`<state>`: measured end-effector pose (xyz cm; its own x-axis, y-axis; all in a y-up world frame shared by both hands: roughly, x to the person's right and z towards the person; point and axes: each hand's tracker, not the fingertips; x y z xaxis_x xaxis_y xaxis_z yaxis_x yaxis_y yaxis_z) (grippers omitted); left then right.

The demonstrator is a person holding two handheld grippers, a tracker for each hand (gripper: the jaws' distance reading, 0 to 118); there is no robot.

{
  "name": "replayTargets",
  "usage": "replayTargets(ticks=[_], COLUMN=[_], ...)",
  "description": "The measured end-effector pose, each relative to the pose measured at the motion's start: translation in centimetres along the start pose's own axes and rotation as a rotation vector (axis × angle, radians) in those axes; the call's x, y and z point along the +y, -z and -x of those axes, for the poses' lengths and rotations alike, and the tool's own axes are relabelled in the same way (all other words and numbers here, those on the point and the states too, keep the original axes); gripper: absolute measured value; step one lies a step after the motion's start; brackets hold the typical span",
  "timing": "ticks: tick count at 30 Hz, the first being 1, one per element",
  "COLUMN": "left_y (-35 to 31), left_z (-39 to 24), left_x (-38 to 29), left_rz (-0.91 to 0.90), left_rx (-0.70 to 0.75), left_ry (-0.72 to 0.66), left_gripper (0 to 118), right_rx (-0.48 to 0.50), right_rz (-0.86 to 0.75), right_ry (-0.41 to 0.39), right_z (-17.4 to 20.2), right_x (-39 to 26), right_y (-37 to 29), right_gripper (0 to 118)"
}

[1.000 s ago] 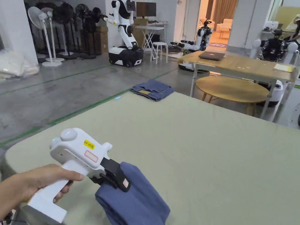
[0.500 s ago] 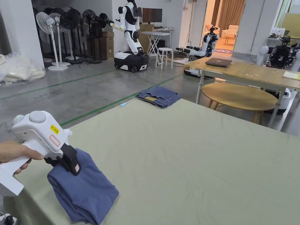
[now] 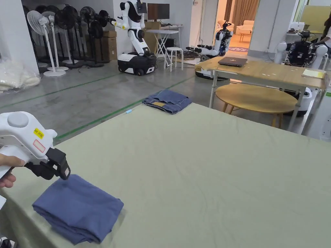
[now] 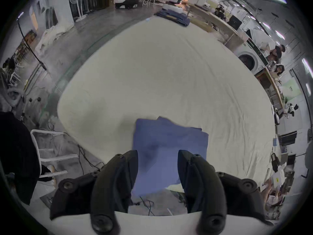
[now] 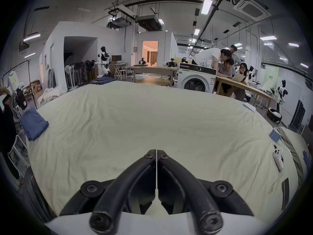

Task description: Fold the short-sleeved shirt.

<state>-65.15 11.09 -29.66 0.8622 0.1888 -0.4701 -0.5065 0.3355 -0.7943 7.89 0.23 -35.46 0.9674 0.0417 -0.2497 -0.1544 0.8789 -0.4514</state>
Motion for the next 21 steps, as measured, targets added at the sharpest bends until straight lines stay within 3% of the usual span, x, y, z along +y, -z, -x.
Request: replayTargets(ticks=[4,7,16,21], left_y=[-0.2,1.2,8.9,10.6], left_z=[-2.4,-5.0,-21.1,-29.8], left_x=[-0.9,-2.2,-11.4,-16.1], left_rz=[-0.141,-0.153,-0.280,-0.545], left_rx=[0.009,-0.118,-0.418,-0.335], left_ry=[0.067,0.060,0.251,0.383], left_gripper=[47,47,47,47], right_rx=[0.002,-0.001,-0.042,-0.080], right_rz=[0.008,0.004,-0.030,-0.064], right_ry=[0.021,0.033,0.082,0.093], right_z=[-0.3,-0.8,-3.5,-5.0], right_x=[-0.3,-0.6,-0.3,0.6], right_y=[0.0,-0.3,-1.6,-2.4], right_gripper=[0,0,0,0])
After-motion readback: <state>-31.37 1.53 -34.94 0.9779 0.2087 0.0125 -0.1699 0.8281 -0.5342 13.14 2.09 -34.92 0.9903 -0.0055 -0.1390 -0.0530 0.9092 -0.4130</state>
